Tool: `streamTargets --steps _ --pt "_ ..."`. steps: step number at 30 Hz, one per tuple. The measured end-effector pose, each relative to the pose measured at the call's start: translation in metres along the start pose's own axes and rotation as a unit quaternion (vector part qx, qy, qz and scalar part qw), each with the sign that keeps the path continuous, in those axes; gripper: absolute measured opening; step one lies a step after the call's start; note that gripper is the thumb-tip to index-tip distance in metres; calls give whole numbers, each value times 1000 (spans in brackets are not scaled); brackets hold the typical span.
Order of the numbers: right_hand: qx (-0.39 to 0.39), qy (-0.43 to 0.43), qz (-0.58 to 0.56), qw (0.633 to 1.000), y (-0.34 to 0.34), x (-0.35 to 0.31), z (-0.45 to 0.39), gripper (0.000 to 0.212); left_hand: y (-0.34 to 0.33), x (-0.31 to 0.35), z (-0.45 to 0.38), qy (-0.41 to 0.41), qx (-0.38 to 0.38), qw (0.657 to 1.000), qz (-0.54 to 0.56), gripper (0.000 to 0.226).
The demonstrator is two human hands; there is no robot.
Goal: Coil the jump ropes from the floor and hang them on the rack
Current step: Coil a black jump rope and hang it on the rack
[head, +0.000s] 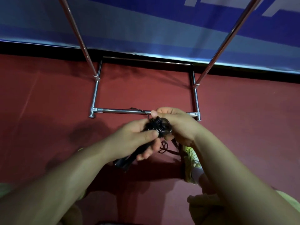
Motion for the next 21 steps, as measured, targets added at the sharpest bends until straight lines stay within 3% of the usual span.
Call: streamTargets --steps 5,7,9,11,16,21 --pt "52 46 67 995 2 -1 -7 61 31 9 -3 9 135 991 -8 16" --pt "59 71 119 989 1 -5 -5 45 39 8 -4 20 157 987 -25 13" --pt "74 94 163 979 0 -6 -3 26 42 5 -5 35 161 986 -24 11" --pt "95 107 179 973 2 -5 -2 23 44 4 -4 58 153 987 -1 15" --pt "163 137 168 963 16 -8 -3 30 42 0 9 201 72 976 30 51" --pt "232 99 173 952 15 6 -4 52 38 -6 4 166 103 981 8 53"
Point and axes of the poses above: each hand's wrist, its own z-axis away from the middle knuckle, its own y-axis out of the back of the hand, x = y × z, the point moved 5 cm from there along -z, towards the middle knuckle, and after that the axes turned 1 degree about -x, right-handed, at the moved point
